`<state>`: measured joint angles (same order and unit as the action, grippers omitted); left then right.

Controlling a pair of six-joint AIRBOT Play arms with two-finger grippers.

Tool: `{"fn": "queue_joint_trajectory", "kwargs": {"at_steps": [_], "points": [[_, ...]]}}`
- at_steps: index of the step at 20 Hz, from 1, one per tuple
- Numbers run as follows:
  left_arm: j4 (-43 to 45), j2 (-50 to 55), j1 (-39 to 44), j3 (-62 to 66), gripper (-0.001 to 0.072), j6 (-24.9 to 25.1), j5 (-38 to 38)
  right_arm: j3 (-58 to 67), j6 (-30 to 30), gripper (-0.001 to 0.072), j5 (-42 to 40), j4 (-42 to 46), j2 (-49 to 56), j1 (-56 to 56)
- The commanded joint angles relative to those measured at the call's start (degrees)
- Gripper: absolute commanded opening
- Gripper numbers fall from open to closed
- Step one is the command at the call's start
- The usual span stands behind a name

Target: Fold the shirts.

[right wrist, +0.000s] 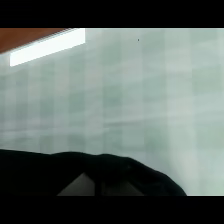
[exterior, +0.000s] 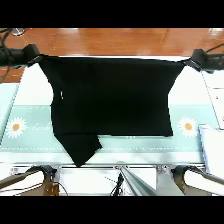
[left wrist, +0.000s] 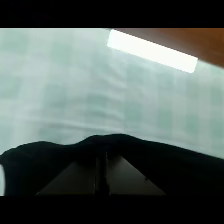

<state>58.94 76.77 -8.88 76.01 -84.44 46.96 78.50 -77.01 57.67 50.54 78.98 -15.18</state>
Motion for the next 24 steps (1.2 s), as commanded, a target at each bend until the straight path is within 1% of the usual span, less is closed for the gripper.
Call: {"fn": "queue_joint_trajectory", "kwargs": {"at_steps": [1,4,7,9,11,13,14,16,17,18,20,22,23,24], "points": [[-9.64,9.68,0.04,1.20,0.0025,0.22,-6.43,9.68,-0.20,0.0017,-1.53,-4.22,15.52,0.90],[-10.51,14.21,0.20,1.18,0.0025,0.26,-3.56,15.63,-2.78,0.0017,-0.04,-4.26,23.30,1.84],[-10.56,16.26,0.22,1.20,0.0025,0.37,-0.48,16.24,-3.13,0.0017,1.09,-5.01,25.97,1.79],[-10.54,16.04,-0.37,1.22,0.0026,3.06,3.74,16.26,-3.02,0.0018,3.23,-4.59,25.99,1.77],[-10.54,15.65,-1.95,2.21,0.0025,4.00,10.64,16.31,-2.38,0.0017,6.14,-4.61,25.24,0.79],[-10.34,15.12,-3.78,3.08,0.0025,7.58,19.04,16.31,-0.74,0.0018,11.15,-4.57,23.98,-0.94],[-8.90,14.84,-4.42,3.02,0.0024,9.03,22.53,16.31,0.07,0.0018,14.45,-4.31,23.63,-1.70],[-2.19,14.86,-4.66,2.16,0.0024,9.27,28.35,15.80,-0.07,0.0018,21.03,-0.85,23.54,-2.21],[-0.02,14.86,-4.55,0.63,0.0024,9.25,29.51,14.80,-0.02,0.0017,23.17,1.25,23.54,-2.14],[0.17,14.86,-4.52,-1.66,0.0024,9.27,29.59,13.25,0.07,0.0018,24.00,3.02,23.54,-1.70],[-1.29,14.99,-4.35,-6.88,0.0025,8.50,27.26,9.20,0.39,0.0018,22.56,5.81,23.58,-0.66],[-4.22,15.08,-3.93,-11.56,0.0027,8.81,24.76,5.55,0.04,0.0018,19.23,5.01,23.61,-0.68],[-4.52,15.19,-3.85,-12.44,0.0092,8.74,24.74,4.68,-0.72,0.0052,18.45,4.26,23.61,-0.70],[-4.31,15.15,-4.02,-12.17,0.0364,8.74,25.75,4.59,-2.05,0.0256,18.88,3.56,23.58,-0.70]]}}
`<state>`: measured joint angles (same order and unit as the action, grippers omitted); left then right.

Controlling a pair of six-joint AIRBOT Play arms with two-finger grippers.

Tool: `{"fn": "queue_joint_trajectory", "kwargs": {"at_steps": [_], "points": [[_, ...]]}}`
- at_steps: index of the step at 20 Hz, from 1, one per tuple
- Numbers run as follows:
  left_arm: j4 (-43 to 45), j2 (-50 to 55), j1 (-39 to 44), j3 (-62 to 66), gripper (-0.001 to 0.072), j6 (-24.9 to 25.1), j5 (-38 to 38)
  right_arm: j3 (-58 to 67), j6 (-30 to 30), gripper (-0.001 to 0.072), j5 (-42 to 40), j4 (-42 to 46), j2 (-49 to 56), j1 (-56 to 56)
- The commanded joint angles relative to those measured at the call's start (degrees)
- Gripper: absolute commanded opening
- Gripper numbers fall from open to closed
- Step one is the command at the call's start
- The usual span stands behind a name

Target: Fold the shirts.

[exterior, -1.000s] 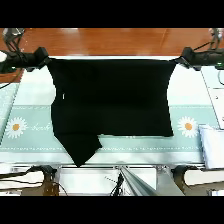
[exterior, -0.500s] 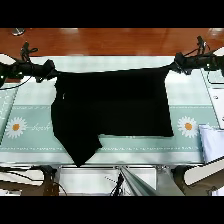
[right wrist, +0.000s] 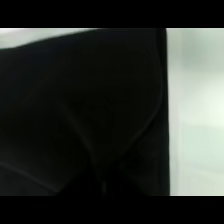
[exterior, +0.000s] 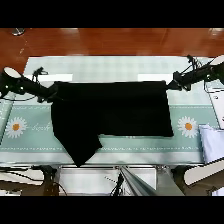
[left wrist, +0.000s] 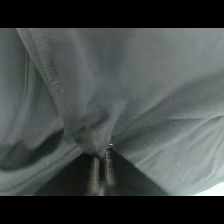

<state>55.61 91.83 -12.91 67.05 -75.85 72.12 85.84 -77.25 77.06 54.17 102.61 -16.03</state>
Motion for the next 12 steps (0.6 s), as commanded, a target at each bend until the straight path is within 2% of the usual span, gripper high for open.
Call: {"fn": "queue_joint_trajectory", "kwargs": {"at_steps": [1,2,5,7,9,11,12], "points": [[-1.03,-0.15,-0.52,-2.29,0.0703,0.09,2.64,-2.69,-1.70,0.0588,1.53,-1.53,-0.31,0.13],[-1.09,-0.55,-1.60,-0.79,0.0706,-0.20,6.01,-1.95,-1.73,0.0625,4.07,-1.31,-0.83,-0.37],[-1.16,-5.22,-6.75,0.46,0.0705,-1.27,13.88,-0.94,-3.58,0.0625,6.49,3.52,-7.28,-5.09],[-1.09,-11.37,-10.03,-3.96,0.0705,1.49,13.64,-4.33,-4.61,0.0625,3.69,8.44,-14.36,-8.57],[0.87,-18.45,-12.94,-12.83,0.0705,3.26,10.40,-15.02,-4.52,0.0625,-1.62,8.28,-22.93,-11.17],[3.96,-24.28,-17.33,-23.91,0.0704,-0.83,6.27,-28.55,-1.92,0.0625,-7.23,5.62,-31.91,-11.72],[2.82,-25.94,-19.78,-28.26,0.0704,-0.09,5.68,-34.49,-0.42,0.0625,-8.79,3.50,-35.82,-11.69]]}}
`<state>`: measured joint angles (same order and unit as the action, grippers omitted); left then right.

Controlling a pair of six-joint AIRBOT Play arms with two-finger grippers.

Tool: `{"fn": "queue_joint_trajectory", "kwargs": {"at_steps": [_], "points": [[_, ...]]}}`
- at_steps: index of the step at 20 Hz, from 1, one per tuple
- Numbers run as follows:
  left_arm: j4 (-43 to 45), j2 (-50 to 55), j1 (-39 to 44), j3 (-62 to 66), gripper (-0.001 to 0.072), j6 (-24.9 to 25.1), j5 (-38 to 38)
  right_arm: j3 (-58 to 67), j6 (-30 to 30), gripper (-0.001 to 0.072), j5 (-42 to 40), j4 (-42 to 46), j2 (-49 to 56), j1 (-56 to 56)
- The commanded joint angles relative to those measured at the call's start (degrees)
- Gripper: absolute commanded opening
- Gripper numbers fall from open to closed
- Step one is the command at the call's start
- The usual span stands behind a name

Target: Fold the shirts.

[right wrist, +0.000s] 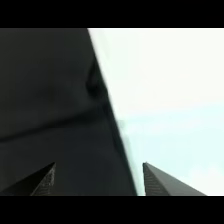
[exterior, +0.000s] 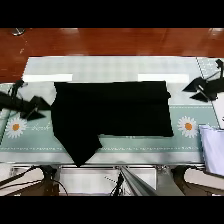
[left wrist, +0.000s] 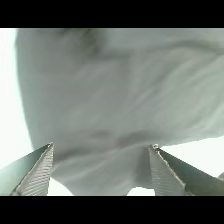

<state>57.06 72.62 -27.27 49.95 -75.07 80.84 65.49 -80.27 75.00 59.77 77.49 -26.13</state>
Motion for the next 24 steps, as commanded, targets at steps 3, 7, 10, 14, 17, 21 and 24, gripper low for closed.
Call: {"fn": "queue_joint_trajectory", "kwargs": {"at_steps": [3,7,10,14,17,21,24], "points": [[-3.63,-9.66,-11.26,-21.03,0.0703,5.92,-3.32,-27.39,5.79,0.0622,-9.22,-7.87,-19.32,-1.55],[-10.91,-9.70,-10.38,-27.50,0.0703,9.42,-6.36,-32.06,5.79,0.0618,-8.31,-8.87,-20.44,-1.55],[-14.34,-9.70,-6.45,-31.56,0.0703,10.86,-9.77,-32.06,5.79,0.0618,-7.96,-9.66,-20.46,-1.55],[-15.93,-9.64,0.09,-32.39,0.0703,10.78,-11.87,-32.06,5.44,0.0618,-7.98,-10.05,-20.44,-1.55],[-16.15,-9.60,4.48,-32.39,0.0703,10.97,-10.64,-32.04,5.25,0.0618,-9.07,-9.86,-20.44,-1.68],[-16.17,-9.62,5.62,-32.30,0.0640,11.02,-9.70,-32.04,4.92,0.0618,-8.04,-9.03,-20.44,-8.87],[-16.50,-9.66,5.62,-32.30,0.0025,11.80,-9.62,-32.06,3.58,0.0618,-4.33,-0.37,-20.44,-14.40]]}}
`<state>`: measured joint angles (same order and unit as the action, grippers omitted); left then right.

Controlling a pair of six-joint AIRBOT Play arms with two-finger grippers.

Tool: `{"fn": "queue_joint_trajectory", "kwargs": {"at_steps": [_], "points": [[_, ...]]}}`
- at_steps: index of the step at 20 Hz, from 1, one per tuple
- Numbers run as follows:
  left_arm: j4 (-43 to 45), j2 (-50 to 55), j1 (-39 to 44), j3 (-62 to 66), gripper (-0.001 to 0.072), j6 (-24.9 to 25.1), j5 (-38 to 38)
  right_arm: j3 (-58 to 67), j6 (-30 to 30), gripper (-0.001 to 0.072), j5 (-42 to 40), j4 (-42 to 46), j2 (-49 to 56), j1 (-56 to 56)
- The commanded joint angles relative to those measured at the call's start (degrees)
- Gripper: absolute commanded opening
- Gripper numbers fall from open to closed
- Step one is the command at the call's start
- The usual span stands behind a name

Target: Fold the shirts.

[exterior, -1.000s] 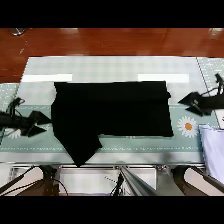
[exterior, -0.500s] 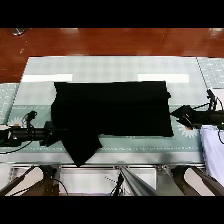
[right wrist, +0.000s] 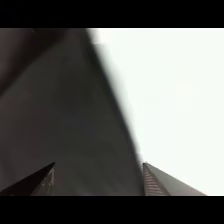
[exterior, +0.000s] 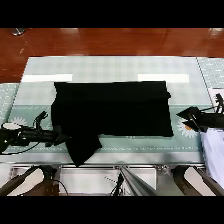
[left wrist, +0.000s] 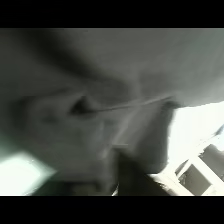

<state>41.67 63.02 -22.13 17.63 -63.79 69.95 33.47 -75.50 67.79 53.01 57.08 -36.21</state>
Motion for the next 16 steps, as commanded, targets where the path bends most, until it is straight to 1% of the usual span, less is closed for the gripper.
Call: {"fn": "queue_joint_trajectory", "kwargs": {"at_steps": [1,2,4,7,9,12,16], "points": [[-1.62,-0.07,0.48,0.02,0.0025,1.27,1.60,-0.07,-3.76,0.0618,3.45,9.79,-0.02,-4.50],[-2.45,-0.09,0.48,0.02,0.0025,1.79,2.16,-0.46,-4.76,0.0618,4.44,11.45,-0.02,-4.50],[-4.92,-0.28,0.48,0.02,0.0025,3.37,3.13,-2.32,-5.27,0.0618,5.79,11.52,-0.02,-4.11],[-5.75,-0.50,0.48,0.04,0.0025,3.37,2.49,-6.27,-5.31,0.0618,5.97,11.21,0.26,-0.72],[-5.73,-0.48,0.48,0.04,0.0025,3.37,2.49,-6.80,-5.20,0.0618,5.51,10.16,0.79,2.29],[-5.75,-0.48,0.48,0.04,0.0025,3.37,2.47,-6.80,-3.82,0.0618,4.70,6.51,3.52,5.29],[-5.77,-0.48,0.48,0.04,0.0025,3.32,2.47,-6.73,-2.93,0.0618,-0.90,0.70,7.61,9.18]]}}
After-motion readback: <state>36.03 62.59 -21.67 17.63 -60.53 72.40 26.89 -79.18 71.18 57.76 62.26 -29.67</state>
